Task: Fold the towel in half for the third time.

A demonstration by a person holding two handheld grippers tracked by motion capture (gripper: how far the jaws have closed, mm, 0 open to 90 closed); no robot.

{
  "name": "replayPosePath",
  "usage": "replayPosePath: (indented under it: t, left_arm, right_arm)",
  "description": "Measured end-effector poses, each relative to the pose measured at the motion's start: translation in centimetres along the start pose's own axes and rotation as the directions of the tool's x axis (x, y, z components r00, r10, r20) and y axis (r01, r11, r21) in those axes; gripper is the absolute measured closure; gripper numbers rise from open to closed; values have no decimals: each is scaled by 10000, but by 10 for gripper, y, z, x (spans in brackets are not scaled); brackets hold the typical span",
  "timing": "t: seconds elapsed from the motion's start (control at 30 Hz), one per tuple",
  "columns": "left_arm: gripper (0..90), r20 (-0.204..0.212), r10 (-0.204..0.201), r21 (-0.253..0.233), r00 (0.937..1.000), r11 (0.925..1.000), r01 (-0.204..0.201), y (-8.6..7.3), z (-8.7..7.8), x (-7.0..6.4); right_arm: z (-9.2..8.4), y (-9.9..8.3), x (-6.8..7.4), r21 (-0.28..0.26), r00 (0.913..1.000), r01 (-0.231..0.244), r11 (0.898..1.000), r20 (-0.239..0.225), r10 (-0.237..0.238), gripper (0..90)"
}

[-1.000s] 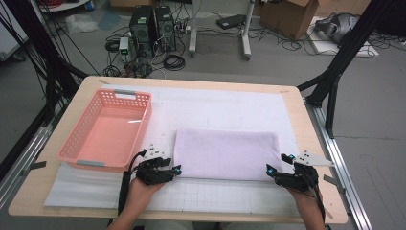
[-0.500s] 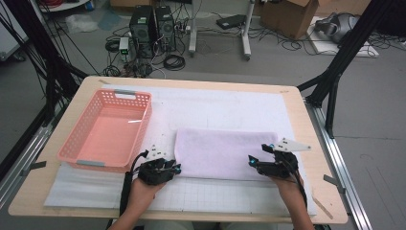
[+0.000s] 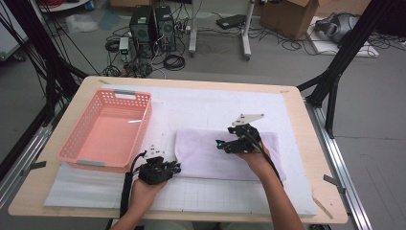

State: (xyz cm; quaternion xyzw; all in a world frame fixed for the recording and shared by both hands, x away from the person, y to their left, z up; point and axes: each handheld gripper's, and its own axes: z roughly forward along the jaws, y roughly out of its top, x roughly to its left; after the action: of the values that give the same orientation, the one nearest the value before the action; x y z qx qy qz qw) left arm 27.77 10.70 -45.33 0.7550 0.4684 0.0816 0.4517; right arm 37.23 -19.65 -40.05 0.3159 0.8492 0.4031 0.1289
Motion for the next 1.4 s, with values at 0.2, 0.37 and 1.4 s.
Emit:
replayPosePath:
  t: [0.2, 0.37, 1.4]
  left_arm:
    - [768, 62, -129, -8, 9999, 9999, 129, 0, -1, 1]
    - [776, 125, -252, -8, 9996, 9997, 252, 0, -1, 2]
    - [812, 297, -709, -497, 9970, 9961, 724, 6, -27, 8]
  right_arm:
    - [34, 23, 5, 533, 9974, 465, 9975, -581, -434, 372]
    - [56, 40, 10, 758, 9928, 768, 9942, -982, -692, 443]
    - [123, 83, 39, 1006, 9627, 1659, 9810, -2323, -1390, 819]
